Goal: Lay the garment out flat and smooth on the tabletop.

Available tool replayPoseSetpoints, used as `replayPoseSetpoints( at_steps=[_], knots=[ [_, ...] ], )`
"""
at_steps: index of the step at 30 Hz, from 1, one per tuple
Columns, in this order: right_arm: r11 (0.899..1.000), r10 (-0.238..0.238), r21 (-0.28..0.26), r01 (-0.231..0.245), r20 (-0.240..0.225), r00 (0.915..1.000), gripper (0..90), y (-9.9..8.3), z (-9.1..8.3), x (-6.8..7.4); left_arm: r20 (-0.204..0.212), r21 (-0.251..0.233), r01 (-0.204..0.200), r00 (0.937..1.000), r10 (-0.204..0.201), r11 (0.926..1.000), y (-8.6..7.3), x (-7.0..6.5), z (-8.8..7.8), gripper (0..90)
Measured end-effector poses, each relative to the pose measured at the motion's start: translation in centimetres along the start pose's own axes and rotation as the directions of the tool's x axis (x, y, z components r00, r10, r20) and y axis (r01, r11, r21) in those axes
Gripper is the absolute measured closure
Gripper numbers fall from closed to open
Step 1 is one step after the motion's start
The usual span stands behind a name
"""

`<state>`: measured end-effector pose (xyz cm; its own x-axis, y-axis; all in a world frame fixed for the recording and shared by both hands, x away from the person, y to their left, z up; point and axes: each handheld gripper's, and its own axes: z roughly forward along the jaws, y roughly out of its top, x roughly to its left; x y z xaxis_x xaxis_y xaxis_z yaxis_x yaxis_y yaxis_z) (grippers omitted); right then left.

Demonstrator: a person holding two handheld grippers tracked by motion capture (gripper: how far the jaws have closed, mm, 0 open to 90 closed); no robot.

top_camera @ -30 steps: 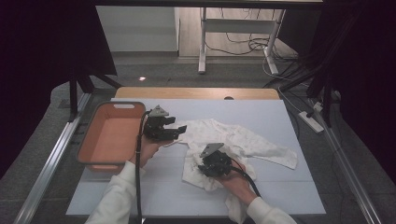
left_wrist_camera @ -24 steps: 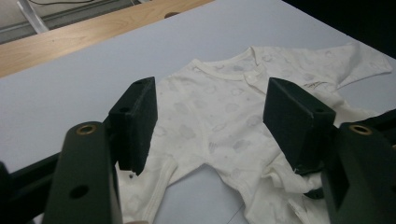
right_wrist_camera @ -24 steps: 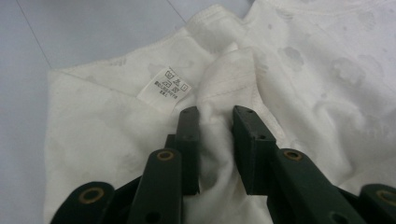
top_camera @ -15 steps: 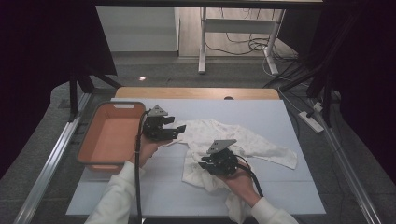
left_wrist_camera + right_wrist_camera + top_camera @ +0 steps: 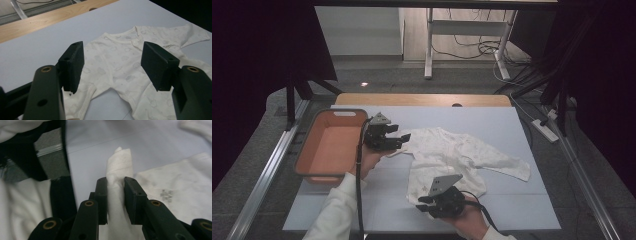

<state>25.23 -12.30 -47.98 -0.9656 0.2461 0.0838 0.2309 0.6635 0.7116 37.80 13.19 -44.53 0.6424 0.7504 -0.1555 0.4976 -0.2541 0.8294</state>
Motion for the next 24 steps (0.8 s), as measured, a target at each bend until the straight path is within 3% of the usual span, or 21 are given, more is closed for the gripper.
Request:
replayPoseSetpoints(
  at_steps=[7, 11, 15, 19, 21, 24],
  knots=[
    [0.998, -0.052, 0.042, 0.056, -0.106, 0.9931, 72.6, -1.4, 0.7, 3.8, 0.0, 0.001, -0.004, 1.0, 0.004, 1.0, 0.0, -0.1, 0.0, 35.5],
    [0.994, -0.071, 0.071, 0.082, -0.144, 0.987, 69.0, -2.1, 1.1, 4.8, 0.0, 0.0, -0.002, 1.0, 0.002, 1.0, 0.0, -0.1, -0.1, 35.5],
    [0.997, -0.065, 0.033, 0.069, -0.107, 0.9921, 55.8, -2.1, 0.3, 4.7, 0.001, -0.001, -0.002, 1.0, 0.002, 1.0, 0.0, 0.0, -0.1, 35.5],
    [0.999, -0.04, -0.019, 0.039, -0.057, 0.9976, 54.2, -1.7, -1.5, 3.9, 0.001, -0.002, 0.0, 1.0, 0.0, 1.0, 0.0, 0.0, -0.1, 35.5],
    [1.0, -0.027, -0.013, 0.026, -0.036, 0.999, 54.1, -1.9, -1.6, 3.3, 0.0, 0.0, -0.003, 1.0, 0.003, 1.0, 0.0, -0.1, -0.1, 35.5],
    [0.998, -0.041, 0.045, 0.041, -0.004, 0.9991, 53.3, -2.3, -0.8, 2.9, 0.001, -0.003, -0.005, 1.0, 0.005, 1.0, 0.1, -0.2, -0.1, 35.5]
  ],
)
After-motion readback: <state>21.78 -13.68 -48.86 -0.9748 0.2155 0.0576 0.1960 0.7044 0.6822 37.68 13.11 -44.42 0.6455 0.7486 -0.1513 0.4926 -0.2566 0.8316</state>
